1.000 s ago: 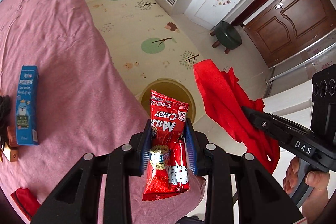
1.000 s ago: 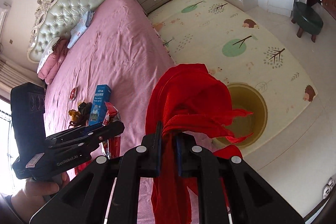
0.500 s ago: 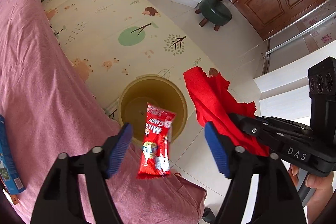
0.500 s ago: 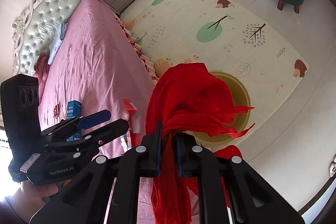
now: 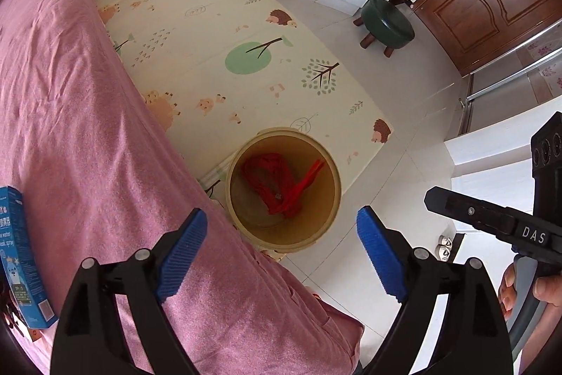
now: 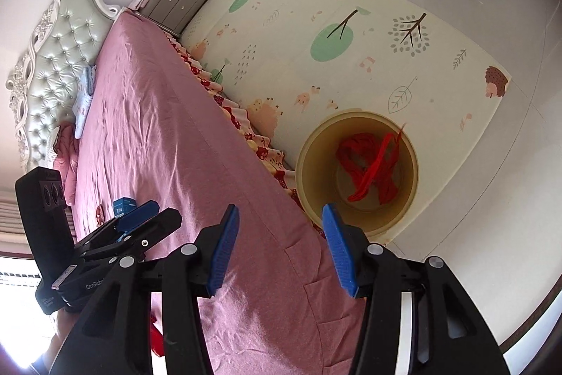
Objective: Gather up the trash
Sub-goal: 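Move both tools back over the bed toward the red zippered pouch, then grasp the red zippered pouch with the left tool while the right tool grasps the blue nasal spray box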
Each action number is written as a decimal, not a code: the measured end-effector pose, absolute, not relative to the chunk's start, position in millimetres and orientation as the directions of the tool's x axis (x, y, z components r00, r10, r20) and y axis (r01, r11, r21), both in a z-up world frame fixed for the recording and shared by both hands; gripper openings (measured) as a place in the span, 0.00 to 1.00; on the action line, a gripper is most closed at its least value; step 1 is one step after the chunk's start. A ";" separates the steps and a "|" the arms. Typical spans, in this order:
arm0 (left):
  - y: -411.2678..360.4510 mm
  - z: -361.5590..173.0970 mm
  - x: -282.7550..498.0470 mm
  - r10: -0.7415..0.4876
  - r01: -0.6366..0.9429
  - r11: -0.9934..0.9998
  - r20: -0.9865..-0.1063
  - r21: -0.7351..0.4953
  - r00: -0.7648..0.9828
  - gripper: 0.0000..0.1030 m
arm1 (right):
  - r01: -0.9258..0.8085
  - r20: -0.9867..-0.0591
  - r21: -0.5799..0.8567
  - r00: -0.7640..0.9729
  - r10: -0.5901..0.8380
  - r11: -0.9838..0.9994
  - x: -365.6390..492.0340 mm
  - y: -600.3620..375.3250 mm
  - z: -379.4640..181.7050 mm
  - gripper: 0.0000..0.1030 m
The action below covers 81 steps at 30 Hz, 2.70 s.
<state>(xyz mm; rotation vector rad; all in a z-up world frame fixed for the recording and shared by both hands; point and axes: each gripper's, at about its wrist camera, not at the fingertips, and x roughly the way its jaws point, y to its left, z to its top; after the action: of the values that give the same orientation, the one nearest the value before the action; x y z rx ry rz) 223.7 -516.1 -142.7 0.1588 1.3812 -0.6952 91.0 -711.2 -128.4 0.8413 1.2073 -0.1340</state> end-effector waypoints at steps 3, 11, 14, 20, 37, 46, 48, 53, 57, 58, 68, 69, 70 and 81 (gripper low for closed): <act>-502.0 -138.9 223.0 -0.362 0.518 0.804 -0.932 -0.292 0.036 0.84 | 0.506 -0.853 0.512 0.394 0.342 0.694 90.8 -705.3 -124.7 0.48; -461.3 -114.0 212.4 -0.388 0.473 0.827 -0.917 -0.304 0.090 0.84 | 0.452 -0.833 0.537 0.417 0.363 0.712 98.3 -670.8 -101.7 0.48; -438.3 -102.1 206.5 -0.392 0.448 0.842 -0.911 -0.301 0.126 0.84 | 0.412 -0.821 0.550 0.425 0.380 0.726 103.1 -648.0 -90.6 0.48; -379.7 -82.4 191.2 -0.378 0.395 0.875 -0.906 -0.281 0.191 0.85 | 0.302 -0.801 0.573 0.403 0.443 0.762 114.2 -586.7 -75.7 0.48; -176.3 -90.1 130.1 -0.258 0.099 0.966 -0.927 -0.240 0.273 0.85 | 0.048 -0.792 0.588 0.240 0.562 0.808 115.7 -396.6 -80.6 0.48; -88.9 -122.0 103.6 -0.209 -0.066 0.970 -0.944 -0.233 0.254 0.85 | -0.054 -0.815 0.555 0.168 0.555 0.830 115.6 -313.1 -102.5 0.49; -73.2 -129.2 98.1 -0.203 -0.098 0.968 -0.947 -0.233 0.248 0.85 | -0.064 -0.816 0.554 0.154 0.557 0.830 116.1 -297.5 -108.3 0.49; -43.5 -149.2 89.4 -0.207 -0.157 0.956 -0.950 -0.247 0.232 0.86 | -0.102 -0.829 0.539 0.114 0.548 0.836 116.4 -264.1 -120.8 0.49; -29.0 -166.7 85.1 -0.212 -0.191 0.948 -0.951 -0.257 0.225 0.88 | -0.122 -0.833 0.535 0.090 0.546 0.836 117.5 -247.7 -130.8 0.49; -25.3 -172.5 84.2 -0.216 -0.202 0.944 -0.951 -0.261 0.220 0.88 | -0.125 -0.835 0.532 0.087 0.544 0.837 117.9 -244.5 -132.7 0.49; -15.0 -216.0 77.9 -0.261 -0.265 0.918 -0.953 -0.294 0.153 0.70 | -0.104 -0.845 0.522 0.071 0.530 0.847 122.1 -229.8 -151.2 0.51; -16.8 -218.1 77.4 -0.264 -0.260 0.920 -0.953 -0.294 0.145 0.63 | -0.102 -0.846 0.521 0.070 0.528 0.848 122.0 -229.8 -152.7 0.51; -18.6 -219.3 77.4 -0.271 -0.260 0.918 -0.952 -0.299 0.140 0.54 | -0.100 -0.848 0.519 0.067 0.526 0.849 121.9 -229.6 -154.1 0.51; -35.5 -188.7 101.3 -0.352 -0.209 0.897 -0.914 -0.391 0.201 0.11 | -0.076 -0.850 0.513 0.096 0.519 0.855 137.2 -237.9 -150.3 0.51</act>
<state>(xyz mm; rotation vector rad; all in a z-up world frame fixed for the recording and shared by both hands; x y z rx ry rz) 101.3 -35.5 -188.7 -0.4872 1.3815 -0.1053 137.2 -237.9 -150.3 0.3826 1.4140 0.4561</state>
